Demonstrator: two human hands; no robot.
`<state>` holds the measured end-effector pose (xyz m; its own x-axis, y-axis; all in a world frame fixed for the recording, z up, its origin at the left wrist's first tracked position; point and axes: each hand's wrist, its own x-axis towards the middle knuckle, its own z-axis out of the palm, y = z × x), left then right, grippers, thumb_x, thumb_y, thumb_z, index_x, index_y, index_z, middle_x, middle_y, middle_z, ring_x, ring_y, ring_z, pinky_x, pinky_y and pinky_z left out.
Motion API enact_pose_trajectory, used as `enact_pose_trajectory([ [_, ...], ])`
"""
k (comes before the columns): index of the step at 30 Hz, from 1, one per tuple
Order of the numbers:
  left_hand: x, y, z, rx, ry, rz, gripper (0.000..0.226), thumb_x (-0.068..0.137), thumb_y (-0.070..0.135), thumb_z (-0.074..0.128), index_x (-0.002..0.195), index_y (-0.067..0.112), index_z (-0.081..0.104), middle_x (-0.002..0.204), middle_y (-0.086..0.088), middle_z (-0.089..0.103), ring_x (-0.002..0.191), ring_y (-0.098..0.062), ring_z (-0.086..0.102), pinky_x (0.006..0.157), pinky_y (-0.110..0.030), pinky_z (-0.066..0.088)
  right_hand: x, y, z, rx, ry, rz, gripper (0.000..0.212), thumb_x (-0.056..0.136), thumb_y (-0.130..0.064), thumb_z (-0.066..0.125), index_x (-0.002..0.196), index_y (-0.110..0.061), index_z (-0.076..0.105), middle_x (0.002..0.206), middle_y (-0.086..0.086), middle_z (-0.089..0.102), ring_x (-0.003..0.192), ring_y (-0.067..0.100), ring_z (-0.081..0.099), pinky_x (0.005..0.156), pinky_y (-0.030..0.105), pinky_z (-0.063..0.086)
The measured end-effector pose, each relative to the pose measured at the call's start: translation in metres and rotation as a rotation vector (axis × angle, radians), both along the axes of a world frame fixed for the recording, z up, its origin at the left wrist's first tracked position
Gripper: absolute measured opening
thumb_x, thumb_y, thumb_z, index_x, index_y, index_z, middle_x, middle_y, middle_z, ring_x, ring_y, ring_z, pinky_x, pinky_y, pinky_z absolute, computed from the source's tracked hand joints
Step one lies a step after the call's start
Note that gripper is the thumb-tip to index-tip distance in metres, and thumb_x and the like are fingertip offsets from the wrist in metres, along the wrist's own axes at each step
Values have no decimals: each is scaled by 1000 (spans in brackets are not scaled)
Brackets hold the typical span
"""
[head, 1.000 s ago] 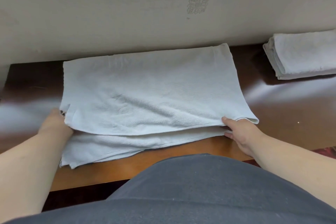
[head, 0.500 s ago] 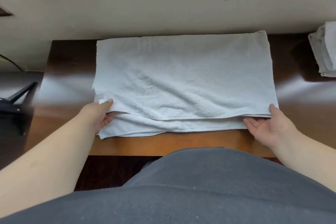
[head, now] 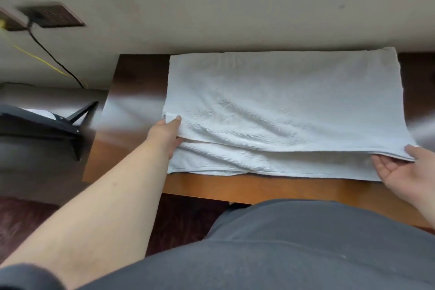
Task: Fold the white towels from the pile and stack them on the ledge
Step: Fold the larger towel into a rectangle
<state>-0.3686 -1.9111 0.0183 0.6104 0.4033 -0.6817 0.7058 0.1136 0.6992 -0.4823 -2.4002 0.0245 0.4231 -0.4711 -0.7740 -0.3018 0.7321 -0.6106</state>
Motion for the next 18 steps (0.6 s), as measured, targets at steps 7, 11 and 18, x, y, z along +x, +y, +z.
enact_pose_trajectory([
  [7, 7, 10, 8, 74, -49, 47, 26, 89, 38, 71, 107, 21, 63, 105, -2, 68, 77, -14, 68, 67, -24, 59, -3, -9, -4, -45, -12, 2, 27, 101, -27, 50, 126, -21, 58, 103, 0, 77, 87, 19, 75, 58, 32, 60],
  [11, -3, 20, 31, 98, -186, 126, 16, 89, 39, 70, 95, 24, 65, 94, 0, 70, 72, -11, 68, 60, -21, 55, 0, -3, 7, -107, -74, -34, 21, 100, -24, 52, 120, -22, 58, 116, -4, 71, 85, 12, 75, 60, 26, 60],
  [18, -37, 33, 34, -43, 30, 188, 30, 86, 43, 73, 93, 15, 64, 62, 6, 57, 42, -3, 49, 42, -17, 45, -6, 4, 15, -106, -18, 25, 40, 101, -19, 47, 141, -22, 47, 110, -6, 64, 67, 4, 73, 54, 21, 58],
])
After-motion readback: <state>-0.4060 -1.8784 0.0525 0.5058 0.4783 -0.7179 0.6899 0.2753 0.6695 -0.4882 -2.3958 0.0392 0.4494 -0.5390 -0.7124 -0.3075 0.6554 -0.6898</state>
